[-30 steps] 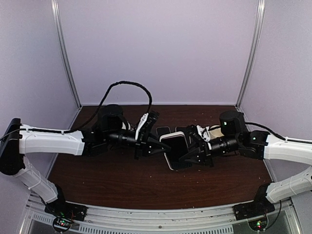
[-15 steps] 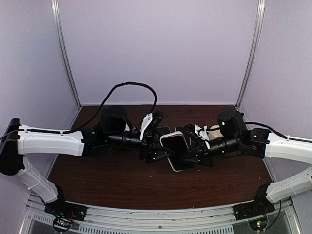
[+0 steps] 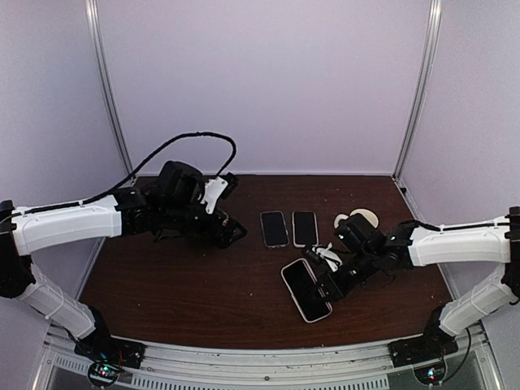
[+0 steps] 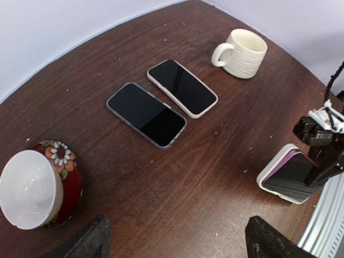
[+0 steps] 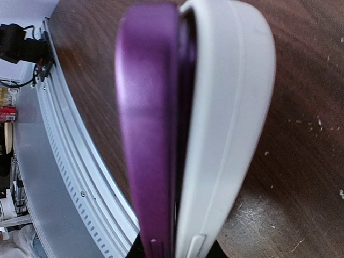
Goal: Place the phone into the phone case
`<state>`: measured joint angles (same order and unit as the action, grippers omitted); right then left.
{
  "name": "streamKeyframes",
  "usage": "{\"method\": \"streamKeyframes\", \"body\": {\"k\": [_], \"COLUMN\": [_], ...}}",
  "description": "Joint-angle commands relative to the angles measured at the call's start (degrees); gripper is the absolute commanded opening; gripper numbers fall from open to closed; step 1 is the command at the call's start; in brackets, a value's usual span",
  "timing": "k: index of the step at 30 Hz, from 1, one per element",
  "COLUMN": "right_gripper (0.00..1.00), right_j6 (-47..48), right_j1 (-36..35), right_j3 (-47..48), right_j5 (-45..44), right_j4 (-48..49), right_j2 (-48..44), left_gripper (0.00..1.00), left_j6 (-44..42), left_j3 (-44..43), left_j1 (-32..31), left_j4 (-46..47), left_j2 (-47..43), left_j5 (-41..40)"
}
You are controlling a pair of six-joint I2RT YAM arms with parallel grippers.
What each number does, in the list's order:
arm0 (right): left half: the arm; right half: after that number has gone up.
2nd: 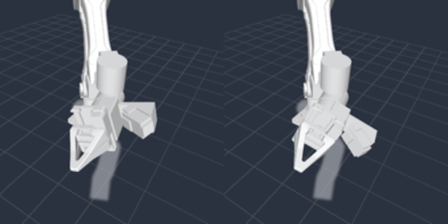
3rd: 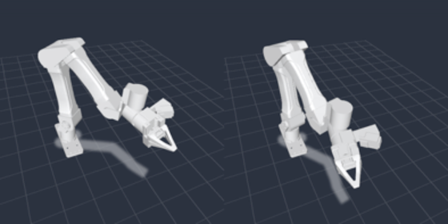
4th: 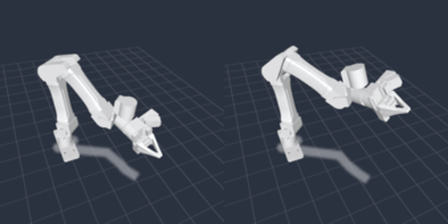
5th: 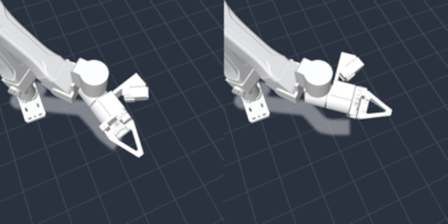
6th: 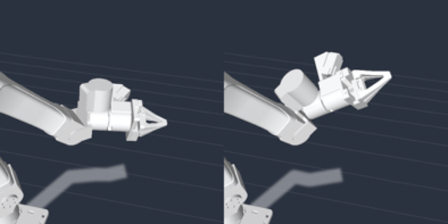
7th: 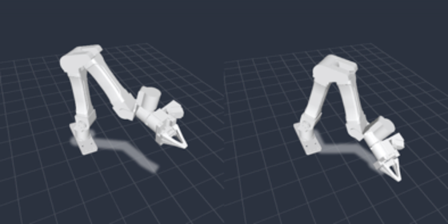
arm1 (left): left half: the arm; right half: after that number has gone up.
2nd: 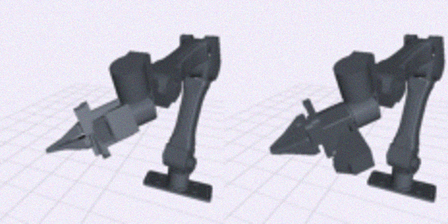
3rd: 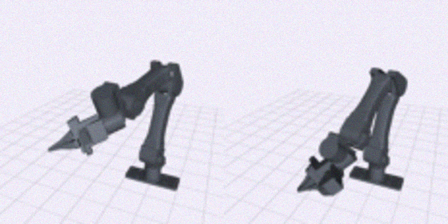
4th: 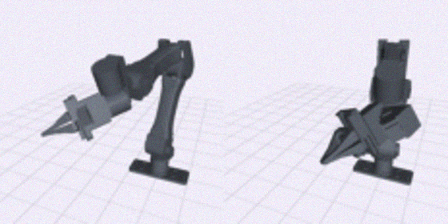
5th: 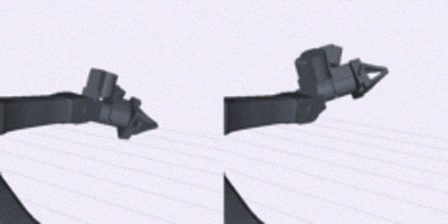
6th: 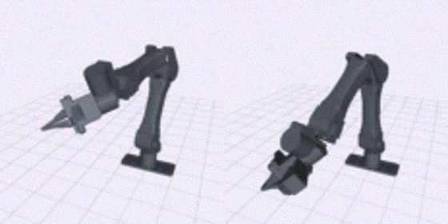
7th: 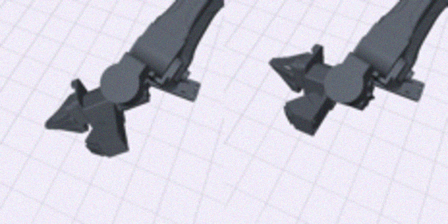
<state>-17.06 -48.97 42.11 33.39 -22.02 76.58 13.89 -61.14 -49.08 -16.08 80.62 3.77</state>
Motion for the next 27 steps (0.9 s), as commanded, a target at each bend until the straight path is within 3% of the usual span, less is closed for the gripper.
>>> {"method": "streamKeyframes", "body": {"k": [1,3,6,12,19,25,27], "right_gripper": [0.0,0.01,0.13,0.32,0.38,0.56,0.58], "right_j6": [-2.2,-1.9,-1.5,1.3,2.4,1.8,1.5], "right_j1": [1.4,2.7,4.6,5.2,5.3,5.0,4.9], "right_j3": [5.1,6.9,8.6,13.2,15.6,17.5,17.6], "right_j5": [1.0,0.6,-2.1,-12.2,-15.5,-19.4,-21.3], "right_j4": [-3.8,-6.5,-9.5,-17.4,-20.1,-23.8,-24.8], "right_j2": [7.1,10.2,12.8,17.7,21.1,21.5,21.5], "left_gripper": [0.91,0.91,0.91,0.91,0.91,0.91,0.91], "left_j6": [0.4,0.0,-2.1,-2.0,-2.6,-2.6,-2.6], "left_j3": [-5.5,-7.5,-9.6,-9.7,-7.7,-7.0,-7.1], "left_j1": [2.0,2.9,3.7,4.4,6.6,7.3,7.3], "left_j4": [-11.5,-14.9,-17.9,-15.9,-15.0,-14.4,-14.6], "left_j2": [2.7,3.9,4.9,5.7,3.3,2.3,2.4], "left_j5": [-2.8,0.1,1.9,2.6,2.7,3.9,4.1]}}
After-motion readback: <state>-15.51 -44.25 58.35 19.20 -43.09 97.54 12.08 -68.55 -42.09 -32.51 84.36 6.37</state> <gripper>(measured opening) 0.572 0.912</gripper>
